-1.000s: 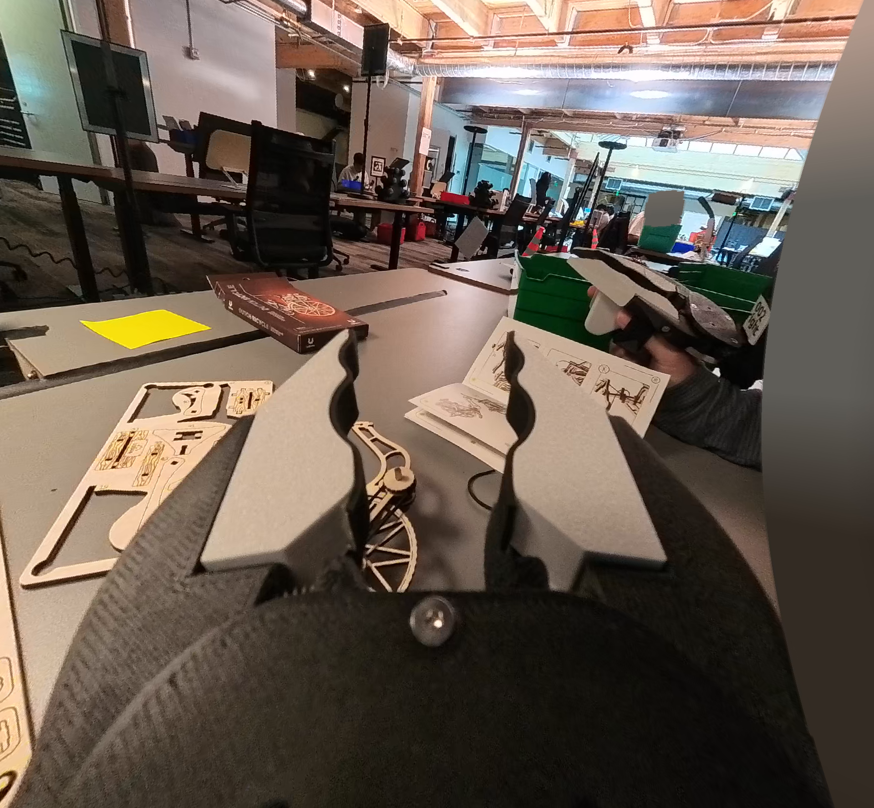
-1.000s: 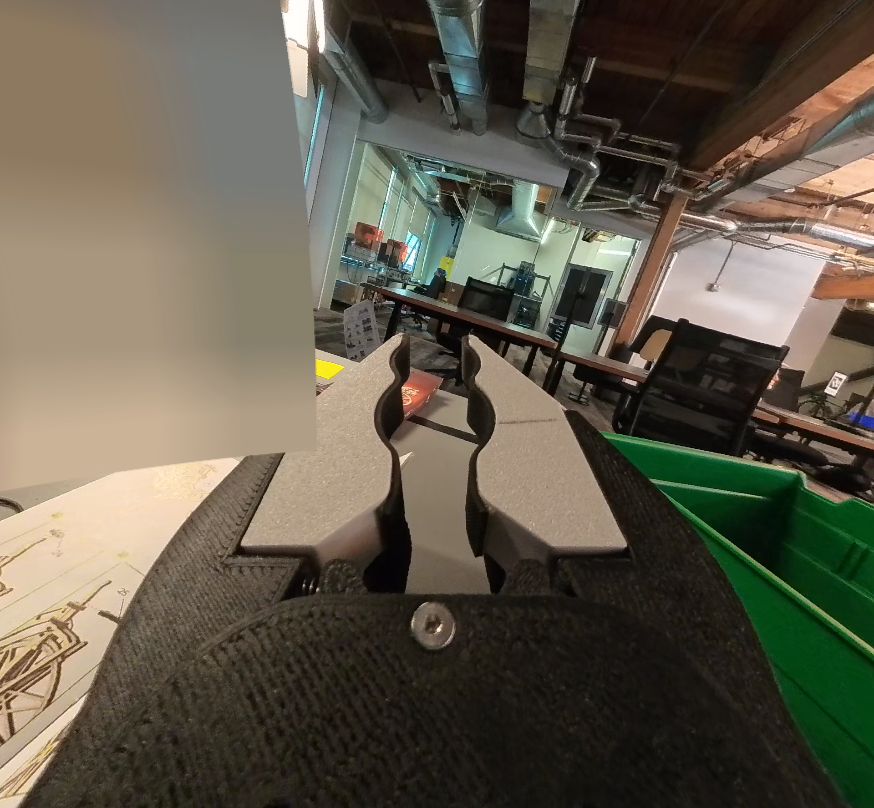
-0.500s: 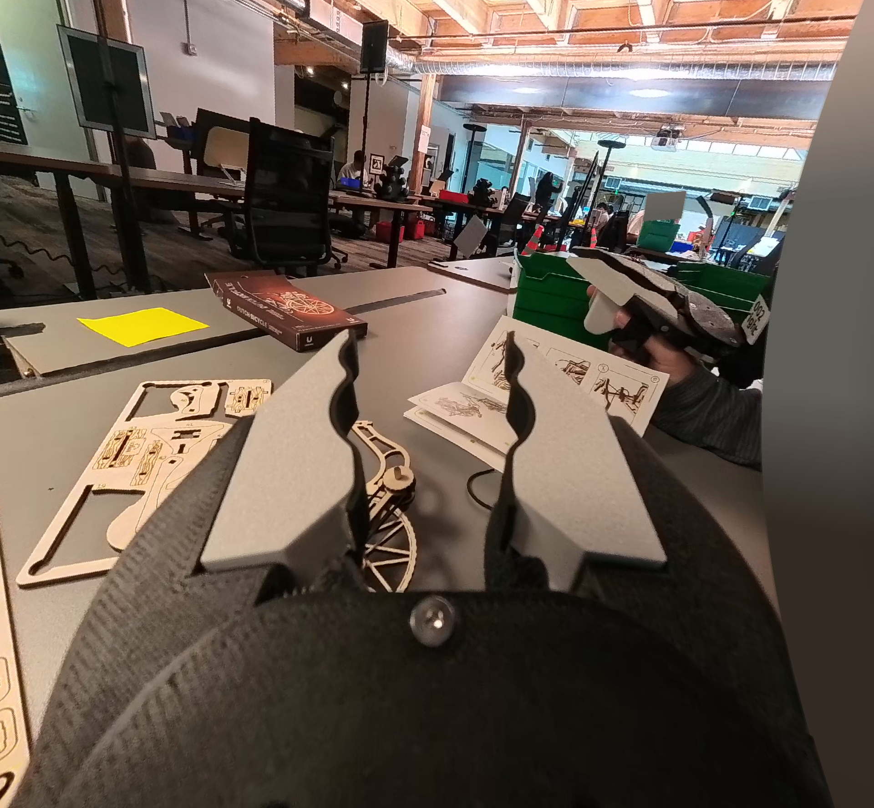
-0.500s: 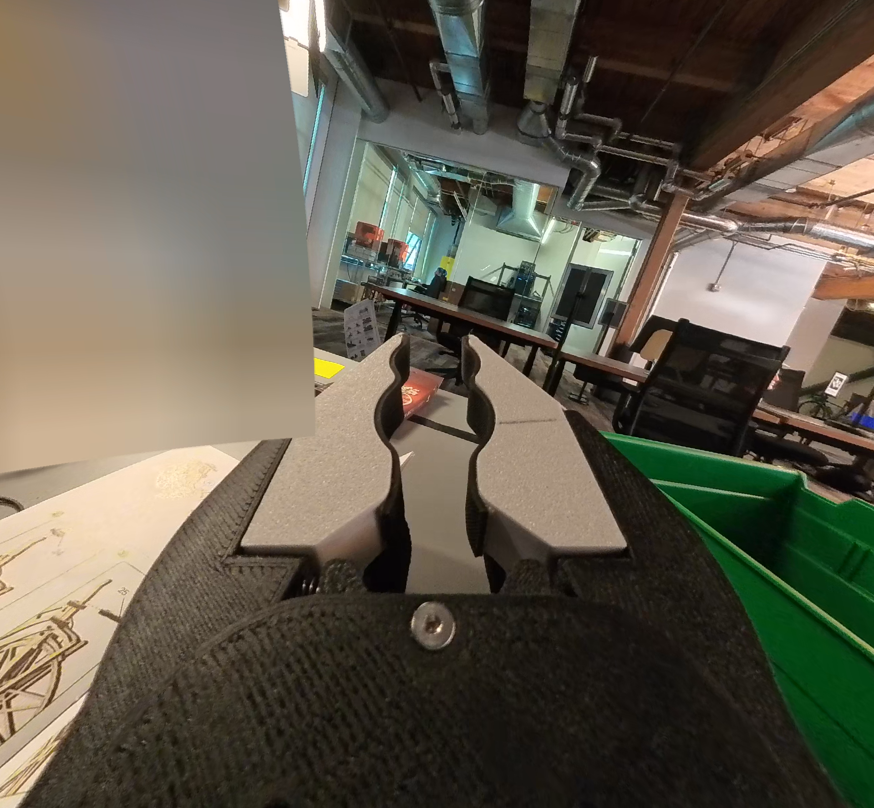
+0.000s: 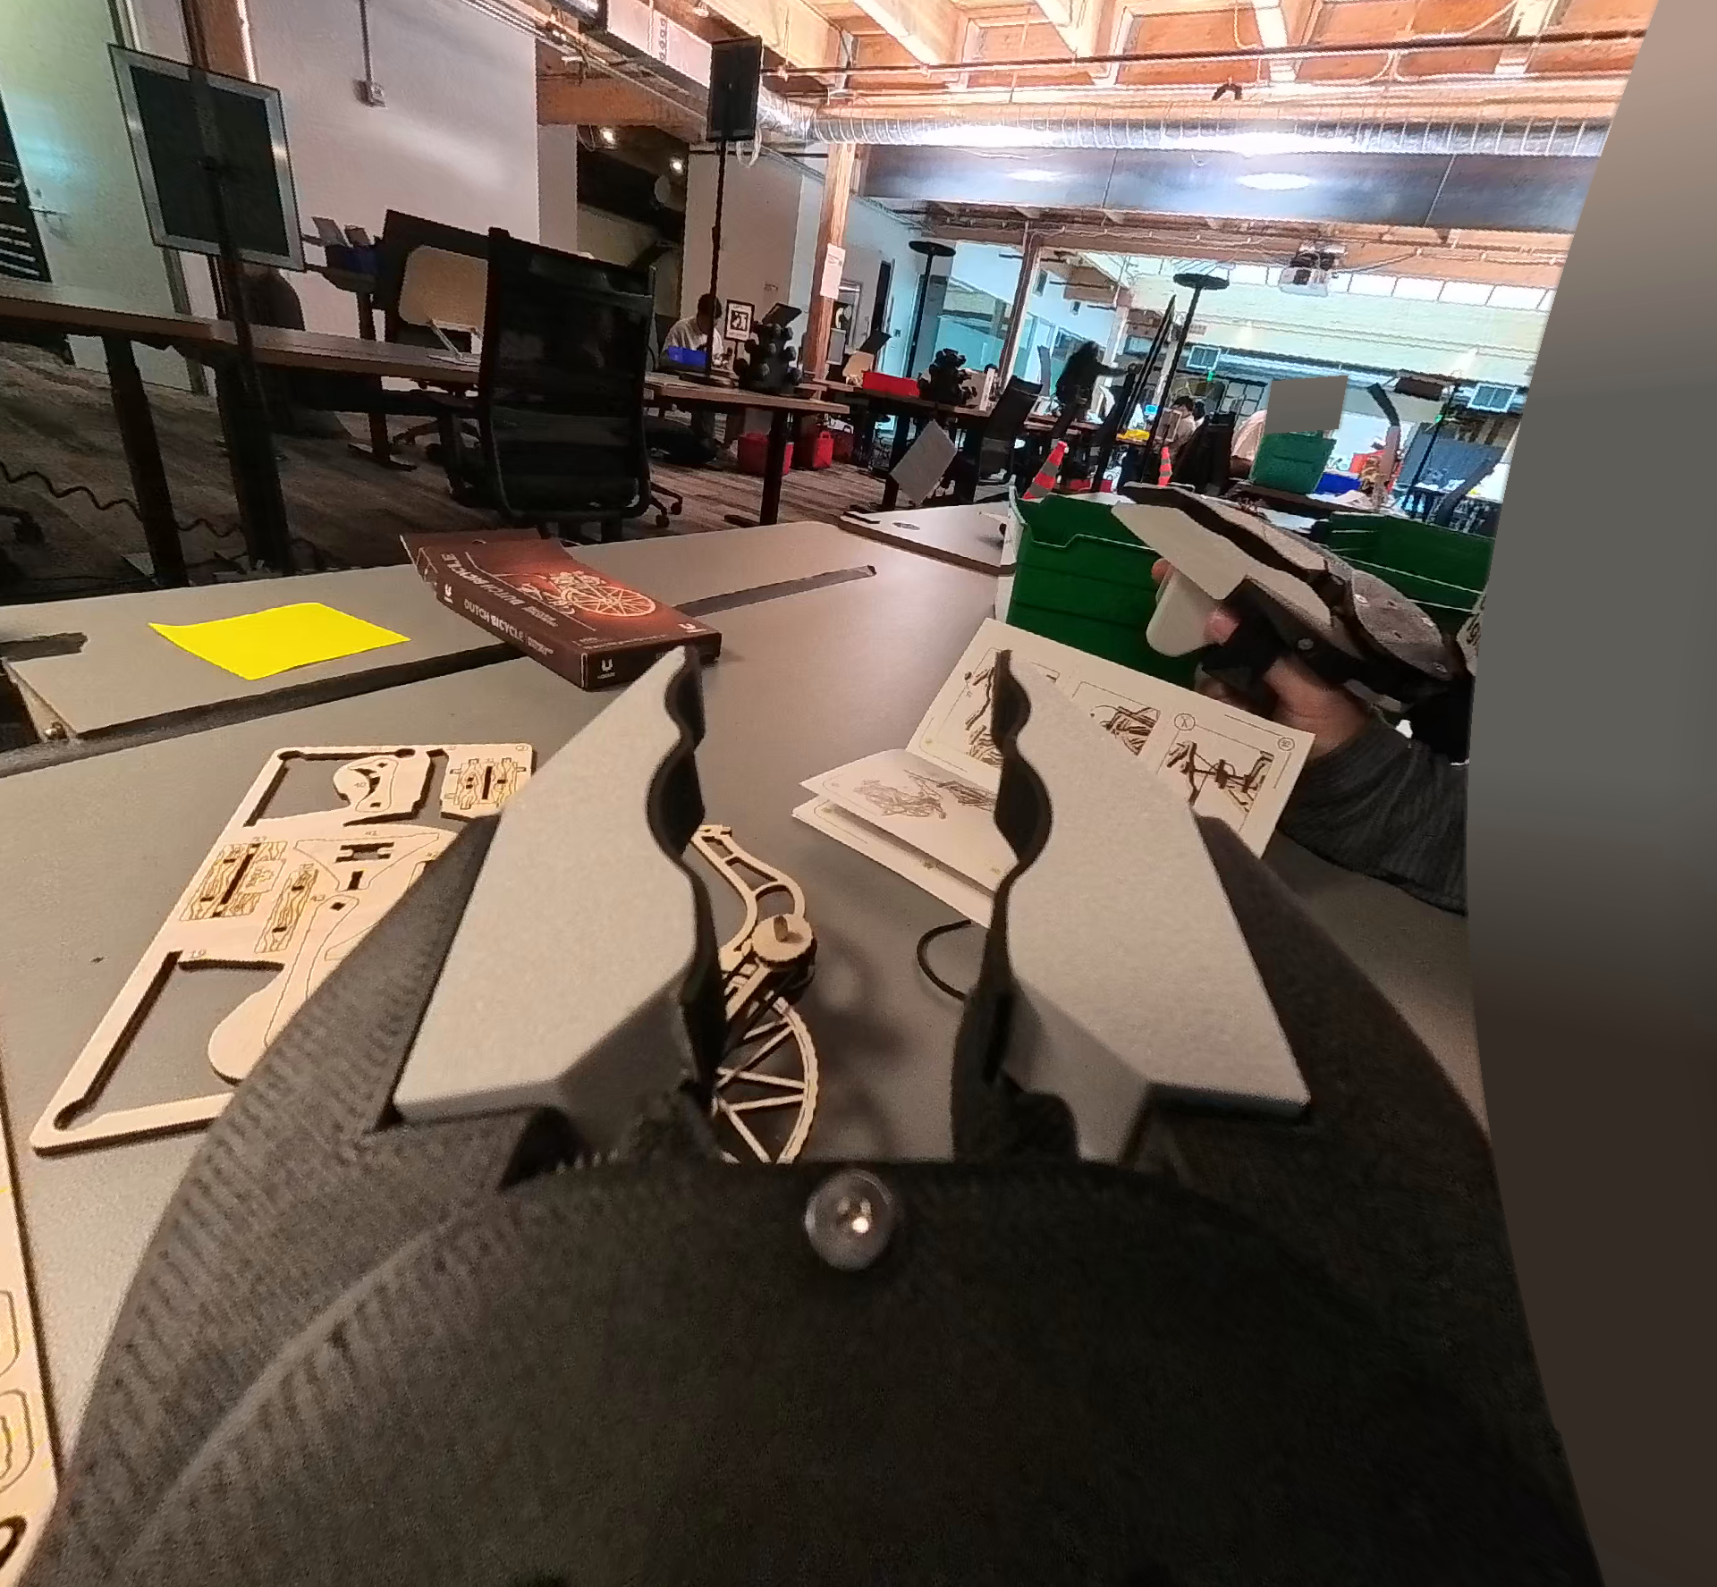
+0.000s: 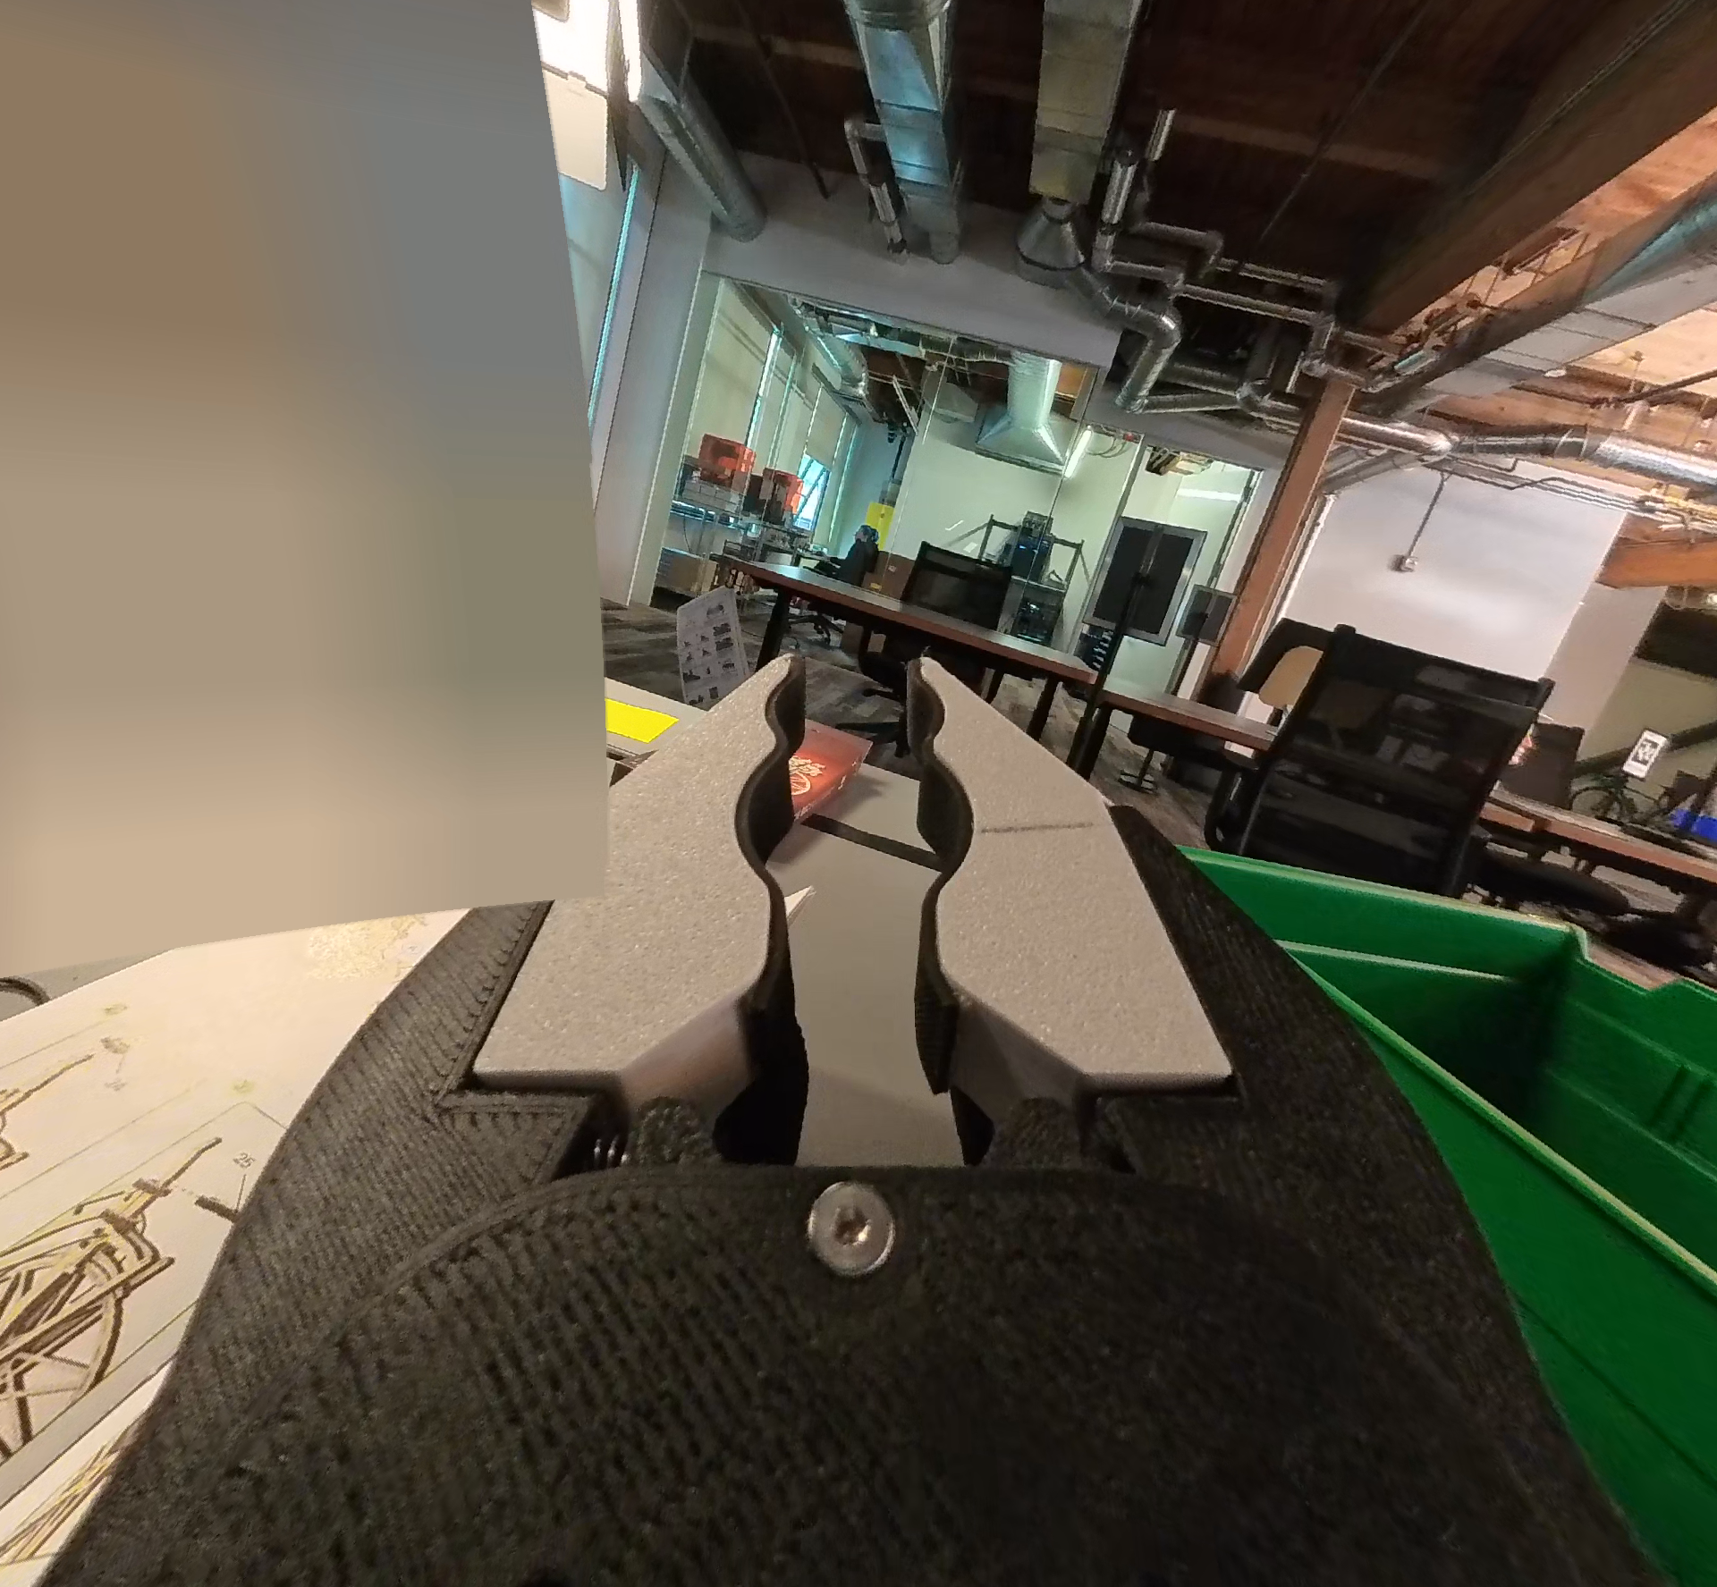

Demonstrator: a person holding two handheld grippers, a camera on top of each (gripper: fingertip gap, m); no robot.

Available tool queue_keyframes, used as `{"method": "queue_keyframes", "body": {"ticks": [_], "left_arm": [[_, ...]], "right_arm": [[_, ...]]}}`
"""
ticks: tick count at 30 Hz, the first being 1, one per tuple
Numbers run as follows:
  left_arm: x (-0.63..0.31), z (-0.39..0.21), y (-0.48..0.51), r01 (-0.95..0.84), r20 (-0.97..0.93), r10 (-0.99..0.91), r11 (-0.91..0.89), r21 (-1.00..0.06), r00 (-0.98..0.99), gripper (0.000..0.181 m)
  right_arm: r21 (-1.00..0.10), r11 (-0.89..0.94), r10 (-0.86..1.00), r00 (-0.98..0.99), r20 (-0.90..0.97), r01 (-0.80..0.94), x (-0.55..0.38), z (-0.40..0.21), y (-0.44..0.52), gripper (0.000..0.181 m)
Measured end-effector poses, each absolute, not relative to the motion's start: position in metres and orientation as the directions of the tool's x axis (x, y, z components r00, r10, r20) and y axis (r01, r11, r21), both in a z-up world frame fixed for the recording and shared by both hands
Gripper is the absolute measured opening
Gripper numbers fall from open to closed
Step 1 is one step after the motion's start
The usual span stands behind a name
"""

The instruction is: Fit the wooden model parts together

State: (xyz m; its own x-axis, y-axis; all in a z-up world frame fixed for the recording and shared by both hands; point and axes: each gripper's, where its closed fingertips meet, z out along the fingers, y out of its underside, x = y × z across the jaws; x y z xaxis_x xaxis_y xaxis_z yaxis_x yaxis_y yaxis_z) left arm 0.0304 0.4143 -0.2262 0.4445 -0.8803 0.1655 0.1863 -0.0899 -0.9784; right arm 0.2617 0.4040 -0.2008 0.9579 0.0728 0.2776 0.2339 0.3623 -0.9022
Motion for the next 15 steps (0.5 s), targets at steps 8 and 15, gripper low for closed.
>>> {"method": "queue_keyframes", "body": {"ticks": [8,15], "left_arm": [[0.030,-0.226,0.415,0.185,0.163,-0.880,-0.088,-0.979,0.447,0.062],[0.029,-0.223,0.415,0.191,0.144,-0.874,-0.060,-0.980,0.463,0.062]], "right_arm": [[-0.901,0.365,0.074,0.957,0.279,0.235,0.261,-0.200,0.404,0.019],[-0.853,0.453,0.031,0.951,0.307,0.260,0.256,-0.174,0.383,0.020]]}}
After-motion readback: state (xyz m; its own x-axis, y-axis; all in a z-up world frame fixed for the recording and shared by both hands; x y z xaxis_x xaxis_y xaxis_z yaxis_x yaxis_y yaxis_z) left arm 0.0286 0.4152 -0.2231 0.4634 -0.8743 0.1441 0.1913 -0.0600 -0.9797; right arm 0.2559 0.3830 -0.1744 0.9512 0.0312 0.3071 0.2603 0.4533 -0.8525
